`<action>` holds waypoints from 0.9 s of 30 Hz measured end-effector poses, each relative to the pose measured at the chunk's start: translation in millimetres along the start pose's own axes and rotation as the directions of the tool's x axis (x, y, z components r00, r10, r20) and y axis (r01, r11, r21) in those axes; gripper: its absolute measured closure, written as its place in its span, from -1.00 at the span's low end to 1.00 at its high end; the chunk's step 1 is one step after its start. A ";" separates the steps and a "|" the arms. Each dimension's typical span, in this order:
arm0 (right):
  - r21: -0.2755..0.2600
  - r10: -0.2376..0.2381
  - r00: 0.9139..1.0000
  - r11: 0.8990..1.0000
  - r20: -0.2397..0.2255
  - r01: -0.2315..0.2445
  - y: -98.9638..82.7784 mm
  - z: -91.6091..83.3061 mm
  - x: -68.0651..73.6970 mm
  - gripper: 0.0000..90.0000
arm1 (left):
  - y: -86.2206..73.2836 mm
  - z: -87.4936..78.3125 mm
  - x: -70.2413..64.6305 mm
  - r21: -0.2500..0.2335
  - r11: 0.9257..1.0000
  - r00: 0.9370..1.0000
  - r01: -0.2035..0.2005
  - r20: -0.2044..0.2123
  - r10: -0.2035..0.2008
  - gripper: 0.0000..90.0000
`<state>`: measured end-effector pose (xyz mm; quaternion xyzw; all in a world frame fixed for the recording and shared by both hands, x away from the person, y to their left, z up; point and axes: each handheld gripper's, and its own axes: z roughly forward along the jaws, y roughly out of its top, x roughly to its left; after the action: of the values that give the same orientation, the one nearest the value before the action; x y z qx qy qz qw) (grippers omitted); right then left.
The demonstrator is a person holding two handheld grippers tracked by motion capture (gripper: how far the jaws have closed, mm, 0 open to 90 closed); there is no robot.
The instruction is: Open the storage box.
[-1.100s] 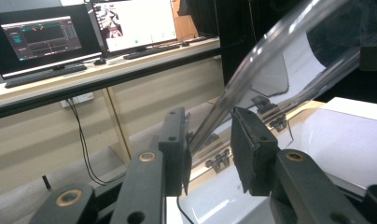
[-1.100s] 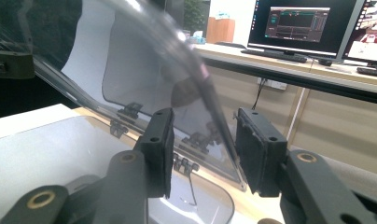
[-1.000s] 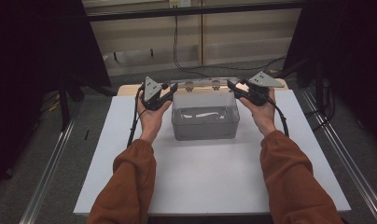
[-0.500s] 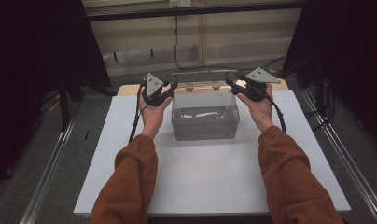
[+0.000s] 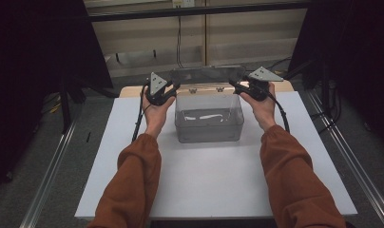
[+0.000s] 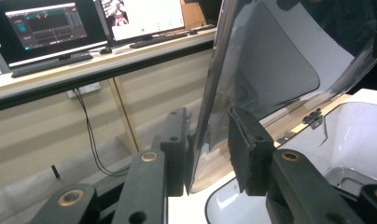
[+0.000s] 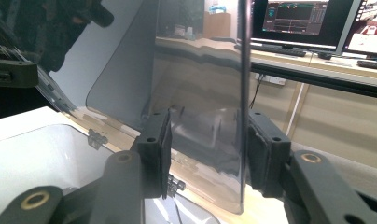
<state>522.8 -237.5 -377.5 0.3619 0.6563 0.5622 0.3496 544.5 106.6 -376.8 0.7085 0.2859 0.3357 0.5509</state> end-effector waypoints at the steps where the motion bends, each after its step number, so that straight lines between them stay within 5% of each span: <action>1: -0.004 0.010 1.000 1.000 0.000 -0.010 -0.8 1.3 -0.2 0.22 | 0.1 1.6 -0.4 0.003 1.000 1.000 -0.001 0.002 0.001 0.52; 27: 0.033 0.034 0.999 0.999 0.020 -0.035 -14.4 17.6 -16.0 0.29 | 1.1 18.5 9.3 0.014 1.000 1.000 0.008 -0.008 -0.008 0.61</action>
<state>544.8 -244.3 -393.1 0.3844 0.6559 0.5535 0.3400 564.8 102.7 -377.3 0.7097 0.2932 0.3346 0.5462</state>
